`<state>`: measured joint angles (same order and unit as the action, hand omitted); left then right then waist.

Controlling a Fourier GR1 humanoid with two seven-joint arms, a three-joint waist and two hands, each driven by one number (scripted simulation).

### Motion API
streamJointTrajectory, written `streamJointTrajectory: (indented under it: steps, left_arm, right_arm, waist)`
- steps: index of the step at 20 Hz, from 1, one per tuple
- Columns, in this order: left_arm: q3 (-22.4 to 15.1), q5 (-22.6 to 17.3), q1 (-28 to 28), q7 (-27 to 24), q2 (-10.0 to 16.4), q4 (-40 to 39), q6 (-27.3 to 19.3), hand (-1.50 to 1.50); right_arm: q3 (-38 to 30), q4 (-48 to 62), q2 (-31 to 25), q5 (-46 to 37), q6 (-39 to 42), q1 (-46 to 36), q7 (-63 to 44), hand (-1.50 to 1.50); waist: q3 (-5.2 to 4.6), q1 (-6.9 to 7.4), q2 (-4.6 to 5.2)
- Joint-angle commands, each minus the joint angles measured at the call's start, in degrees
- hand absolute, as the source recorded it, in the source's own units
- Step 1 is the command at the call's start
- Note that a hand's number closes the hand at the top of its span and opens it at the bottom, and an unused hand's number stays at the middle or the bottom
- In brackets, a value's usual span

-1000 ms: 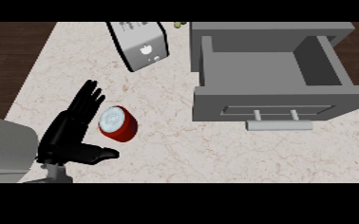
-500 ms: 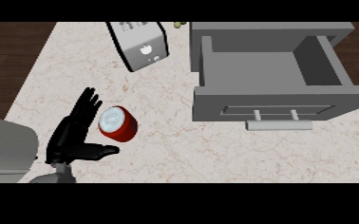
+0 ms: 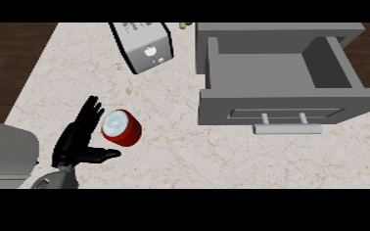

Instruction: Pick up the can, place it into the drawer and close the drawer

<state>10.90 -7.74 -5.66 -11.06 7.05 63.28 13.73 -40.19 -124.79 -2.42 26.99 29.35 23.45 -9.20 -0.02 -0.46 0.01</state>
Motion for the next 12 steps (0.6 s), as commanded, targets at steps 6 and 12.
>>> streamJointTrajectory:
  steps: [6, 12]
  left_arm:
    - [0.63, 1.19, -3.95, -9.01, -0.12, -16.17, 1.78, -1.5]
    - [1.55, 0.08, -9.68, -10.85, -0.03, -22.7, 2.08, -1.5]
  right_arm:
    - [-3.04, 1.73, -2.59, 1.98, 0.23, -3.23, -2.8, -1.5]
    - [-2.83, 2.24, 1.27, -0.46, 2.9, -2.98, -0.56, -1.5]
  waist:
    - [0.0, 0.11, 0.03]
    - [0.0, 0.03, 0.02]
